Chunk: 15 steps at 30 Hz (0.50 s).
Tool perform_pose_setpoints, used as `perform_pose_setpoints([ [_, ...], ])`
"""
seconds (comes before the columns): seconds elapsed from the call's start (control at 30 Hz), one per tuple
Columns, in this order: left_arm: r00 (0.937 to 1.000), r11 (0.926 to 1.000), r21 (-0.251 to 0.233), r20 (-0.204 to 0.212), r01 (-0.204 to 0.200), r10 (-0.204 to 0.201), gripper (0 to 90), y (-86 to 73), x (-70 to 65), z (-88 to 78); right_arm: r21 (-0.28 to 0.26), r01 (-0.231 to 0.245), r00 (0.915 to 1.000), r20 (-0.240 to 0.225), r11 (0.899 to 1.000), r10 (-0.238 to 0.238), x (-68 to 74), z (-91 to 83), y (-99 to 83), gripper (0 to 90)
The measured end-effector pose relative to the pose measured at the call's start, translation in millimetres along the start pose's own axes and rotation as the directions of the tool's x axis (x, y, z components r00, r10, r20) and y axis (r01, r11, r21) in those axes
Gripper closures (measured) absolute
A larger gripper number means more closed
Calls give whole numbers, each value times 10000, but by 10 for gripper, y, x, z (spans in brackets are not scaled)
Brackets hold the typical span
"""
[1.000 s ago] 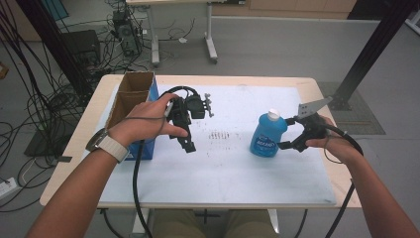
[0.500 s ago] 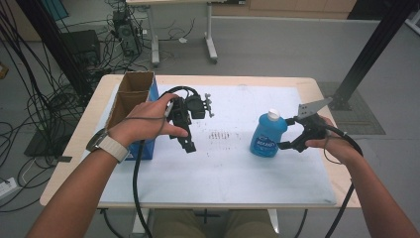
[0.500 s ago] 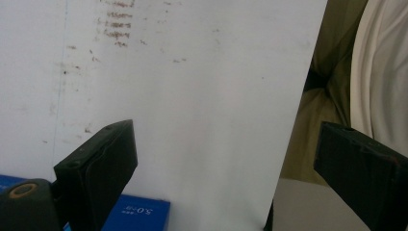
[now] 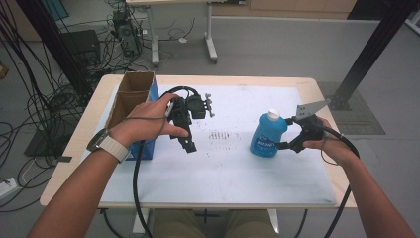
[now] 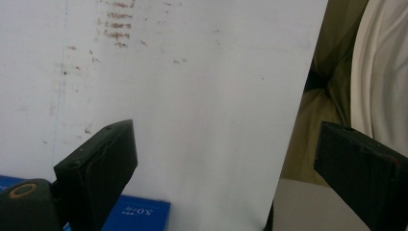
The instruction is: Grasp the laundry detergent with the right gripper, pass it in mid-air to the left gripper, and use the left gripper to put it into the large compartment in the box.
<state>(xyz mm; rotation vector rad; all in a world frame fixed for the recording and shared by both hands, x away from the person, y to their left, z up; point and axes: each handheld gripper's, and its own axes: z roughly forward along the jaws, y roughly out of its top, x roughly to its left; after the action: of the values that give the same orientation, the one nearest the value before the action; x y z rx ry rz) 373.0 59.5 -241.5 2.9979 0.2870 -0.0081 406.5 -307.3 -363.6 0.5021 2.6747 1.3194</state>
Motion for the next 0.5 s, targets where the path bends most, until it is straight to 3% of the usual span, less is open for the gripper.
perform_pose_setpoints([
  [0.5,10000,10000,-19,17,-9,9,84,8,-1,14,-472,-79,10000,34,9989,81,5,163,-39,64],
])
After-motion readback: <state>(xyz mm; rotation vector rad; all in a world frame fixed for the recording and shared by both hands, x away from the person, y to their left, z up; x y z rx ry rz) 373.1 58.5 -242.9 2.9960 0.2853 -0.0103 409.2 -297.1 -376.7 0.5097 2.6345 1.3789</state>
